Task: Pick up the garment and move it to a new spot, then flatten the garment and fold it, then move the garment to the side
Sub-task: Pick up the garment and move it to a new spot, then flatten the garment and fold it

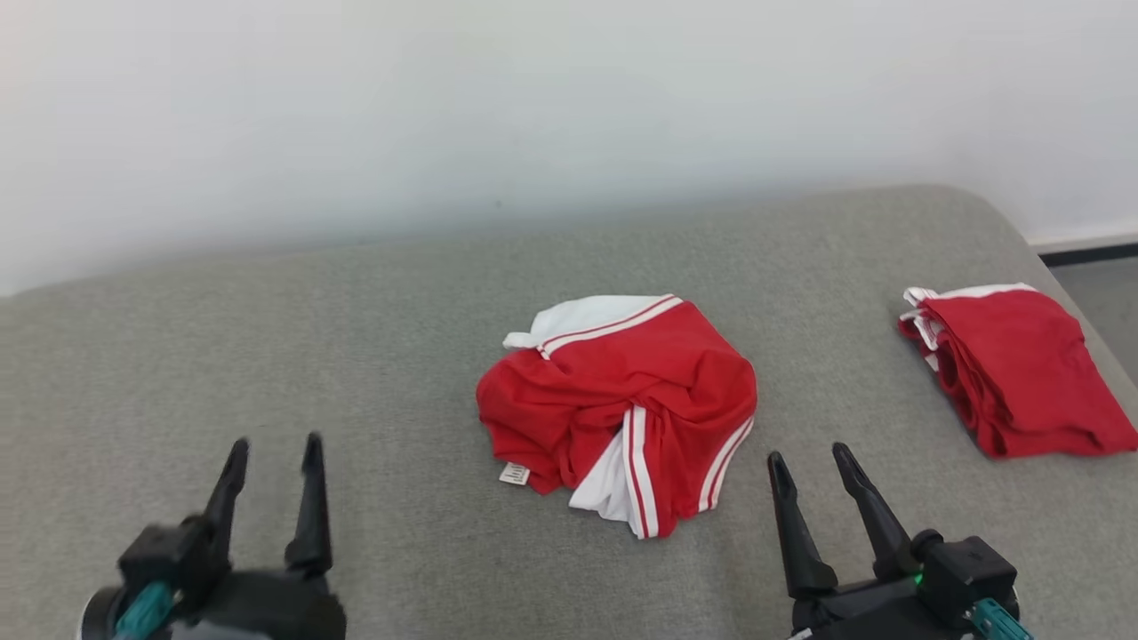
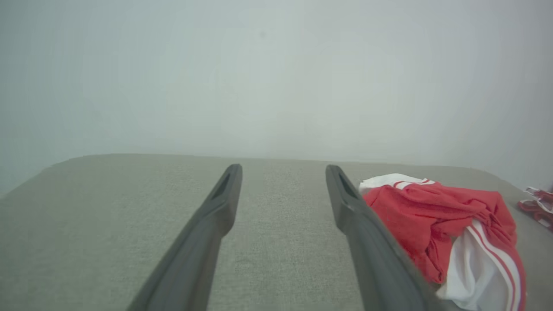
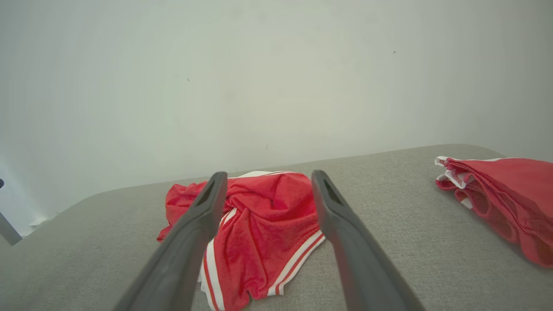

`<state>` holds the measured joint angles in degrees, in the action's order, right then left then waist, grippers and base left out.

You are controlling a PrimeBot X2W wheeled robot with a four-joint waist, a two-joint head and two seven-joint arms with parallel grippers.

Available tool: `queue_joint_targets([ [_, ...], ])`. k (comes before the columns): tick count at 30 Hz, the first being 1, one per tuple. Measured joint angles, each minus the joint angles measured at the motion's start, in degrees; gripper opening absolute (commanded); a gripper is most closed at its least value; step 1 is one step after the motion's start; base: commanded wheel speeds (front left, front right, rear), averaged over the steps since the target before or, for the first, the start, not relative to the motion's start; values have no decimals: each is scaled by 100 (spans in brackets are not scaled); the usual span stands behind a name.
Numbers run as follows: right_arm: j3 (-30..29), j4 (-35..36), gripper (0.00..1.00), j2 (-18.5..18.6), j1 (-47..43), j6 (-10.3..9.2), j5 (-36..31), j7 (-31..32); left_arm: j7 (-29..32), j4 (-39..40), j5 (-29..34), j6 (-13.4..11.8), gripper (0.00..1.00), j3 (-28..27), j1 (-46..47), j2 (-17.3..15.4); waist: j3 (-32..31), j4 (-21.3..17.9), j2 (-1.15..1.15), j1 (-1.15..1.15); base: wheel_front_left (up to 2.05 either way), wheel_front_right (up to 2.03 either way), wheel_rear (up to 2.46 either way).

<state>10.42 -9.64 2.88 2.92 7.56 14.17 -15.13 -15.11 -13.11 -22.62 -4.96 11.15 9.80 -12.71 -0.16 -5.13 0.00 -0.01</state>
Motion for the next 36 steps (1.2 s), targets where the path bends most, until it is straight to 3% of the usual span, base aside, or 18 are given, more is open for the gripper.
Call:
queue_joint_targets([
  [9, -400, -360, 100, 1, -221, 0, -100, 1, 0, 992, 561, -64, 100, -700, -1302, 234, -253, 232, 0, 0, 0, 0, 0],
  [15, -537, -522, 100, 1, -313, 0, -157, 0, 0, 1247, 809, 53, 100, -981, -1767, 389, -296, 284, 0, 0, 0, 0, 0],
  [36, -544, -708, 100, 1, -294, 0, -109, 0, 0, 1269, 1249, 508, 100, -1372, -1923, 769, -221, 387, 0, 0, 0, 0, 0],
])
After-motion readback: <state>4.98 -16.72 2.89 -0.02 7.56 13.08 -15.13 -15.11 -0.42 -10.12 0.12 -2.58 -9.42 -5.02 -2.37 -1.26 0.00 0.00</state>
